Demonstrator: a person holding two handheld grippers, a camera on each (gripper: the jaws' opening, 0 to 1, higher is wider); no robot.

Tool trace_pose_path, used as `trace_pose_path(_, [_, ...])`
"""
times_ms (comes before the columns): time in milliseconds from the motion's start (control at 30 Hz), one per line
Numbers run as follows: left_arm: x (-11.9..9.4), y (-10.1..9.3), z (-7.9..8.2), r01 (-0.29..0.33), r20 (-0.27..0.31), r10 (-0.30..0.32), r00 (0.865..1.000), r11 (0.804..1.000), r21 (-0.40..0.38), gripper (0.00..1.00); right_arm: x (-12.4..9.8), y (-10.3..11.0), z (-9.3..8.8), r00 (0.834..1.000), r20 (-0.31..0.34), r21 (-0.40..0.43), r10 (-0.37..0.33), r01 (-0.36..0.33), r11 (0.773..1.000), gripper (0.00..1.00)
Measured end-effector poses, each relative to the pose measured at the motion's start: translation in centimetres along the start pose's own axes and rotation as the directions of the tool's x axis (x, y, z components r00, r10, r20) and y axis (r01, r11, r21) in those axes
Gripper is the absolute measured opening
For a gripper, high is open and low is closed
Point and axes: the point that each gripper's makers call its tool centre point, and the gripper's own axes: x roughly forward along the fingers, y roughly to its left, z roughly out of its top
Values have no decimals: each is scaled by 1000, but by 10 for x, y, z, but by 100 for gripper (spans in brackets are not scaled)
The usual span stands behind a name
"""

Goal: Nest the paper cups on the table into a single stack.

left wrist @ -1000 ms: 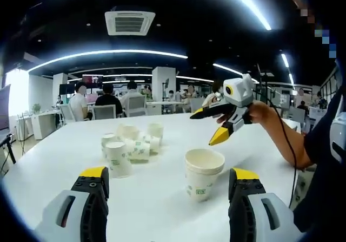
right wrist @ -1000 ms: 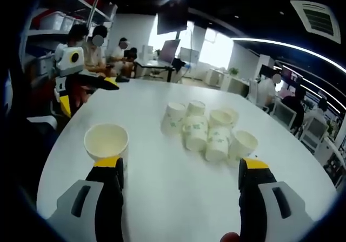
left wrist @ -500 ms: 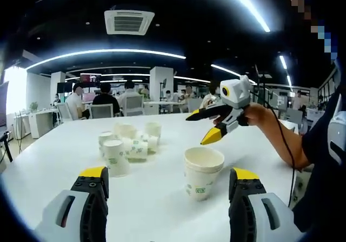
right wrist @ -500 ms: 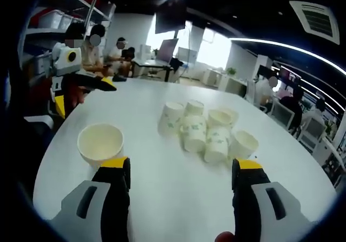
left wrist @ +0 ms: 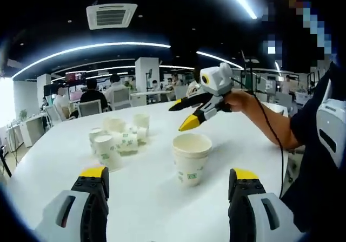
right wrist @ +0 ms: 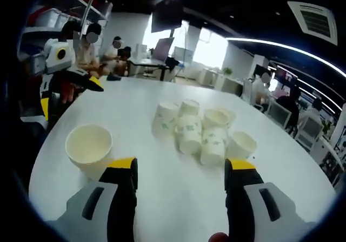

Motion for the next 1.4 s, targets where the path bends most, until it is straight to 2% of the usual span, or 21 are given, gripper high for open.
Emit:
trace_pose_path(100, [-1, -7, 0, 34, -11, -34, 999, 999, 5, 96, 8, 0, 5, 1000, -6, 5, 4, -4, 1000, 65])
trace_pose_path(133, [-2, -10, -4, 57, -39, -56, 998, 998, 17, 96, 11, 0, 6, 1000, -11, 2, 7, -7, 1000, 64])
trace_pose_path(267, [-6, -13, -11, 76, -89, -72, 993, 996, 48, 96, 23, 1, 11, 999, -34, -14, 14, -15, 1000, 63])
trace_pose_path(433, [-8, -15, -14, 93, -106, -88, 991, 995, 45, 96, 39, 0, 14, 999, -45, 13, 30, -29, 999, 61])
trace_pose_path(733, [-12, -6, -14, 71, -92, -68, 993, 997, 31, 96, 72, -2, 20, 996, -76, 9, 37, -36, 999, 57])
trace_pose_path(1033, [-15, 2, -17, 37, -75, -36, 997, 999, 11, 95, 100, -3, 15, 991, -123, 1, 47, -47, 999, 55])
trace_pose_path(1400, [-20, 9, -25, -8, -57, 5, 998, 999, -43, 93, 135, -8, 14, 980, -198, -84, 20, -38, 996, 54])
